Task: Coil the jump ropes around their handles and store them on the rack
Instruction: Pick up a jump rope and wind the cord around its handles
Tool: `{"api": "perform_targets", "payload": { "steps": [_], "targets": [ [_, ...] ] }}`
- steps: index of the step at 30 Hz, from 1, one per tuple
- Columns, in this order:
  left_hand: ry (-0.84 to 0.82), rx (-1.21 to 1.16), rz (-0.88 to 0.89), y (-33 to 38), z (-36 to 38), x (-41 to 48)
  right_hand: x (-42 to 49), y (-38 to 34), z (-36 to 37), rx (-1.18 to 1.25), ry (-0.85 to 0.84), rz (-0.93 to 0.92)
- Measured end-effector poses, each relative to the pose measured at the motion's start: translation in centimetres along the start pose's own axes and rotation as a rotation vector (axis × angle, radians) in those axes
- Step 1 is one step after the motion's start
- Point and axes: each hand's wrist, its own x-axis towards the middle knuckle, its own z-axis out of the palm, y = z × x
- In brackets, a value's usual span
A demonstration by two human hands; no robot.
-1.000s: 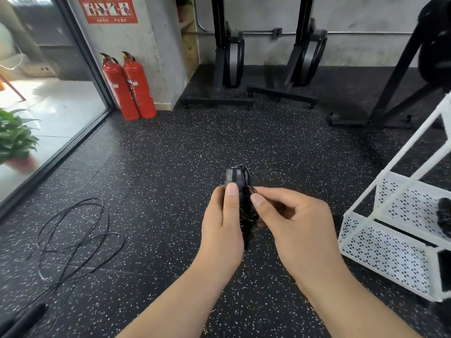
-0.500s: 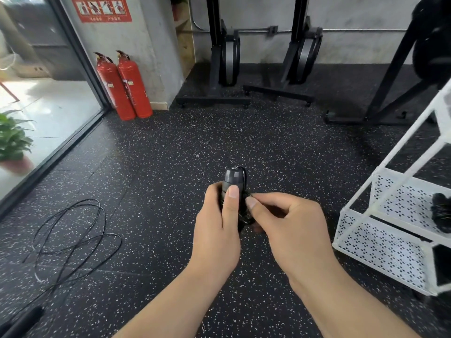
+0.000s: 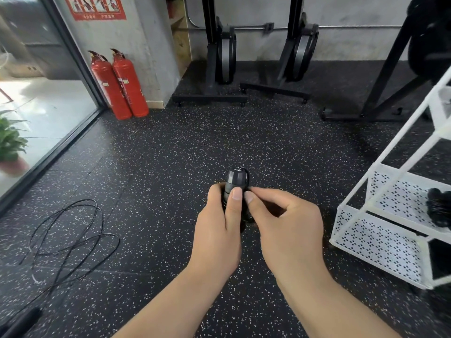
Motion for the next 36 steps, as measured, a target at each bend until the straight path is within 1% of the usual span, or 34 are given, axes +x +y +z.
{"api": "perform_targets", "payload": {
  "steps": [5,9,11,13,15,17,19,29,32,36],
  "targets": [
    [-0.012,0.021,0.033,0.0,-0.2,-0.2,0.1,-0.1,0.2,0.043,0.000,0.054],
    [0.032,-0.002,0.038,0.2,-0.2,0.0,-0.3,-0.4,0.3,-0.048,0.016,-0.038],
    [0.038,-0.005,0.038,0.1,-0.3,0.2,-0.5,-0.6,0.3,-0.028,-0.016,-0.035],
    [0.040,0.012,0.040,-0.2,-0.4,0.4,-0.2,-1.0,0.0,0.136,-0.089,0.078],
    [0.041,0.028,0.048,-0.2,-0.7,0.6,0.4,-1.4,-0.7,0.292,-0.194,0.251],
    [0.029,0.025,0.051,-0.2,-0.9,0.7,1.2,-1.2,-1.2,0.365,-0.273,0.370],
    [0.015,0.024,0.061,-0.2,-1.0,0.8,1.5,-1.0,-1.5,0.437,-0.298,0.438],
    [-0.063,-0.029,0.085,-0.1,-0.8,0.6,-0.3,-0.8,0.5,0.586,-0.030,0.469],
    [-0.075,-0.030,0.093,-0.1,-0.6,0.5,-0.4,-0.8,0.7,0.636,0.011,0.494],
    [-0.071,-0.049,0.096,0.0,-0.3,0.5,-0.3,-0.8,0.7,0.699,0.058,0.462]
  ]
}}
